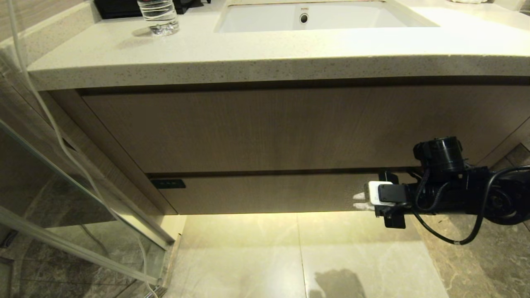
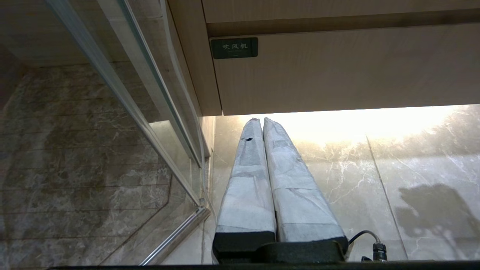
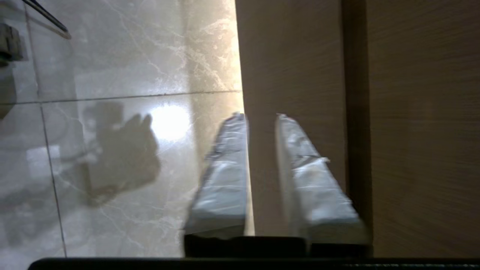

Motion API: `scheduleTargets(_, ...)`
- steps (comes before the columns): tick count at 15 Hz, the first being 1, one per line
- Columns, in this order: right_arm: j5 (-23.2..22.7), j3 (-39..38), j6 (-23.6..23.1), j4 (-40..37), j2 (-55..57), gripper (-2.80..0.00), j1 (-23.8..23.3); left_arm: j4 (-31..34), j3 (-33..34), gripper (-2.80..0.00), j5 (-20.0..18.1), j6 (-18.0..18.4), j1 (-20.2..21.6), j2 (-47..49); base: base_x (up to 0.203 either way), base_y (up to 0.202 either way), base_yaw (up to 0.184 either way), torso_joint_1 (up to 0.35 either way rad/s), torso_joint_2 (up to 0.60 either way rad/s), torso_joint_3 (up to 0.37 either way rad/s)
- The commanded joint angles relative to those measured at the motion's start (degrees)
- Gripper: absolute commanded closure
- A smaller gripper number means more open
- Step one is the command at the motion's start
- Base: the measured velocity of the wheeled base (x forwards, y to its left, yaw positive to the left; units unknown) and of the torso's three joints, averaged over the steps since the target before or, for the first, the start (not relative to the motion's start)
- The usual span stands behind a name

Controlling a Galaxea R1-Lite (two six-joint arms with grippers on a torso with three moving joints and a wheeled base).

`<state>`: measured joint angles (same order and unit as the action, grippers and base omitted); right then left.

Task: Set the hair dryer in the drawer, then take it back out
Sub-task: Pull open the drawer

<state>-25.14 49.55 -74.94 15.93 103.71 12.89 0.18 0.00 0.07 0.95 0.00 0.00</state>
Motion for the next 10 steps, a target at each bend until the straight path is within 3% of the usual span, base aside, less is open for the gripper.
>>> scheduleTargets(1,0.1,0.2,-0.3,0.6,1.1,-2.80,1.4,0.0,0.0,0.00,0.0,0.0,0.0,0.0,0.000,0.000,0.000,0.000,0.00,0.000)
scheduleTargets(10,1.0,2.4,1.9,9.2,7.2,-2.80,4.1,0.0,0.0,0.00,0.0,0.0,0.0,0.0,0.000,0.000,0.000,0.000,0.00,0.000)
